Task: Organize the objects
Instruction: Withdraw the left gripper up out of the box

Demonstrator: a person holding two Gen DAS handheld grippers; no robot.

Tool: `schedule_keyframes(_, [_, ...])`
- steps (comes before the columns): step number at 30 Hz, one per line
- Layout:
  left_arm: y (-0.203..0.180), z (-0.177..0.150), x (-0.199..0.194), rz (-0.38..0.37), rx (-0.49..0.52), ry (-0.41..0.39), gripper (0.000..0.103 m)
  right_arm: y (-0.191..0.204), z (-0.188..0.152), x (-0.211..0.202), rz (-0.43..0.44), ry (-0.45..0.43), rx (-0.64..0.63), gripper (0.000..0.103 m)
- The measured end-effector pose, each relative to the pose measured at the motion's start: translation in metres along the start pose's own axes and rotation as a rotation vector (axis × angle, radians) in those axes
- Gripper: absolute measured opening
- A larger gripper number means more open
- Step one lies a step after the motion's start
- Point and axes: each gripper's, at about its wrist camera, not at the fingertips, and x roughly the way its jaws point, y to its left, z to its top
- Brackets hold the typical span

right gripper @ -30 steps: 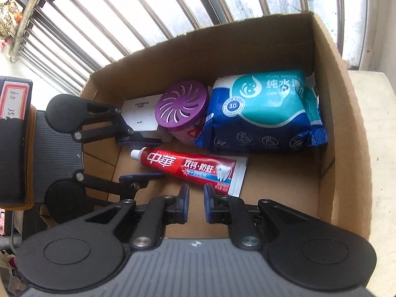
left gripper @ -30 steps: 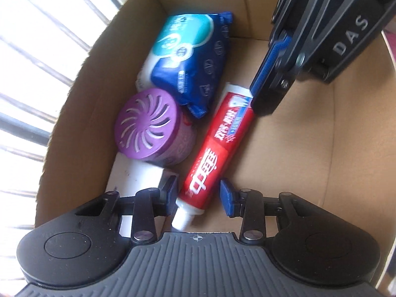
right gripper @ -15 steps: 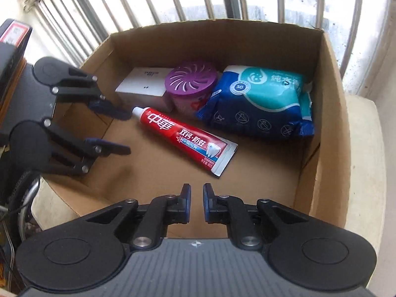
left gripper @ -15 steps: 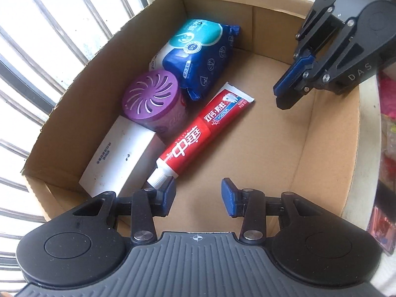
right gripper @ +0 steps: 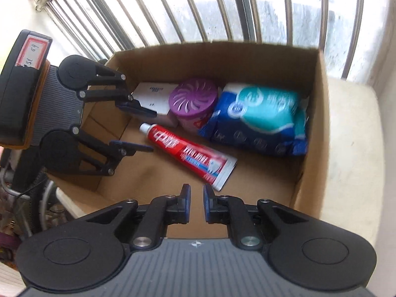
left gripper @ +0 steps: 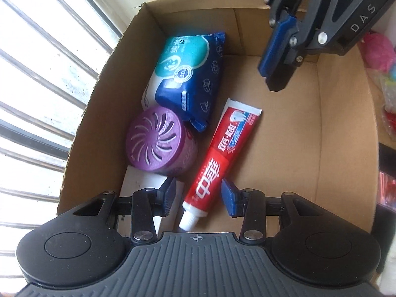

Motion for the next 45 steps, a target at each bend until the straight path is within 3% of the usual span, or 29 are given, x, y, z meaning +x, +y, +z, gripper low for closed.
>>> schedule_keyframes(7, [0.011,0.027,0.022,-0.104,0.012,0.047,0.037,-0.005,0.026,0.012,-0.078,0.009,-0.084,0.014])
schedule_keyframes(15, [0.031,0.023,0.033,-0.191,-0.231,0.09,0.032,-0.005,0.008,0.029,-0.048,0.035,-0.101,0.014])
schedule_keyframes(22, [0.027,0.02,0.025,-0.153,-0.144,0.056,0.034,-0.005,0.006,0.031,-0.034,0.026,-0.098,0.015])
schedule_keyframes(28, [0.026,0.012,-0.005,-0.072,-0.188,-0.02,0.042,-0.007,0.004,0.015,-0.037,-0.049,-0.058,0.015])
schedule_keyframes(32, [0.024,-0.003,-0.047,0.027,-0.317,-0.138,0.068,-0.009,-0.001,-0.008,-0.004,-0.157,0.0,0.017])
schedule_keyframes(33, [0.022,-0.008,-0.056,0.045,-0.356,-0.173,0.072,-0.009,-0.004,-0.015,0.005,-0.19,0.0,0.022])
schedule_keyframes(35, [0.007,0.001,-0.063,0.067,-0.435,-0.201,0.072,-0.008,-0.006,-0.018,0.0,-0.224,0.015,0.028])
schedule_keyframes(38, [-0.015,-0.008,-0.077,0.135,-0.478,-0.225,0.074,-0.006,-0.013,-0.011,-0.037,-0.166,0.021,0.027])
schedule_keyframes(41, [-0.034,-0.015,-0.09,0.254,-0.519,-0.268,0.088,0.003,-0.023,-0.008,-0.025,-0.117,0.006,0.028])
schedule_keyframes(42, [-0.044,-0.017,-0.091,0.327,-0.552,-0.309,0.098,0.007,-0.027,-0.008,-0.005,-0.116,0.002,0.028])
schedule_keyframes(45, [-0.065,-0.032,-0.119,0.449,-0.594,-0.411,0.103,0.016,-0.042,-0.006,0.039,-0.096,0.004,0.028])
